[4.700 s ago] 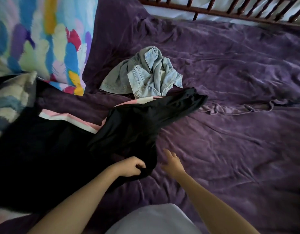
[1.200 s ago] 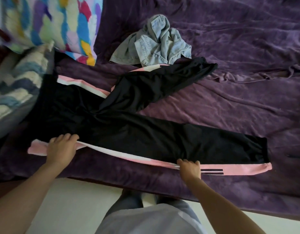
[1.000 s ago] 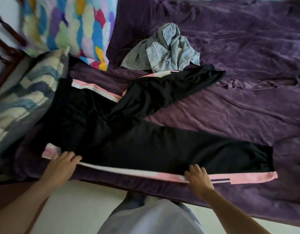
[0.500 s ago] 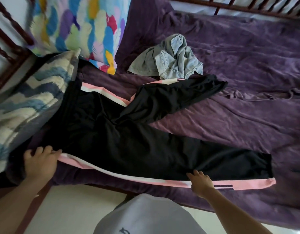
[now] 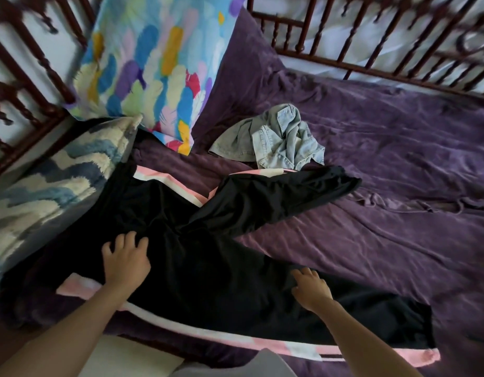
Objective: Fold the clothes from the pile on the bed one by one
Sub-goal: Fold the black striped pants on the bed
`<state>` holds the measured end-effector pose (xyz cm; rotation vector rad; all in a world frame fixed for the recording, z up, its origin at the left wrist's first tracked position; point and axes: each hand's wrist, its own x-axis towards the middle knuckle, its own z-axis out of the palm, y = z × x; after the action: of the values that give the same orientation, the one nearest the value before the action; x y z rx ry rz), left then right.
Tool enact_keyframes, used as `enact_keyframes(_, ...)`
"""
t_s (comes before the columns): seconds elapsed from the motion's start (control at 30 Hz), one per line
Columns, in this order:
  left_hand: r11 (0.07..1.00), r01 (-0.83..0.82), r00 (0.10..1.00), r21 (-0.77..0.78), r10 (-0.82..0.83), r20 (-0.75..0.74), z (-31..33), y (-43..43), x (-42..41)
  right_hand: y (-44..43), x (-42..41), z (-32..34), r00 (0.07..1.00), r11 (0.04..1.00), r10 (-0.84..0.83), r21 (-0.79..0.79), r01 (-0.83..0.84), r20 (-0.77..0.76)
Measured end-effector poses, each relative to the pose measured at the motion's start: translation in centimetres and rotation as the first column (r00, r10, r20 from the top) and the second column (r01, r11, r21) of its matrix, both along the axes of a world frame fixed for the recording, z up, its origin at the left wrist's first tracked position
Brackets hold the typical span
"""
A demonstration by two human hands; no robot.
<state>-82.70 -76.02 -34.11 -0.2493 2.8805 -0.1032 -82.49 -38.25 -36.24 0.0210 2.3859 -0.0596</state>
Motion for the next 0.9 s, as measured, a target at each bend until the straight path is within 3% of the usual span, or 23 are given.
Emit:
enact_keyframes(0.1,1.000,0.004,0.999,0.022,-0.003,-0.045,0.0,2.1,-4.0,0.0,-3.1,0.4,0.999,0.999,-0.044,-0.018,0.044,-0.013)
enact_keyframes(0.43,0.990,0.031,0.998,-0.141,-0.022,0.065,-3.1,-2.4,-18.5,-3.8,-13.5,-0.9,0.991,0.988,-0.126,-0.099,0.120,-0.054)
enact_keyframes(0.7,0.965,0.111,0.961,-0.239,-0.042,0.274,-4.0,-9.7,-25.0,-6.5,-14.9,-3.5,0.989,0.983,-0.149,-0.110,0.146,-0.021)
enact_keyframes(0.8,0.959,0.102,0.981,-0.263,-0.052,0.189,-3.1,-11.0,-25.8,-6.2,-15.0,-3.8,0.982,0.980,-0.188,-0.073,0.185,-0.032)
enact_keyframes(0.9,0.981,-0.124,0.991,-0.147,0.113,-0.076,-2.2,-12.9,-26.3,-5.4,-15.5,-4.1,0.964,0.966,-0.259,-0.032,0.257,-0.055)
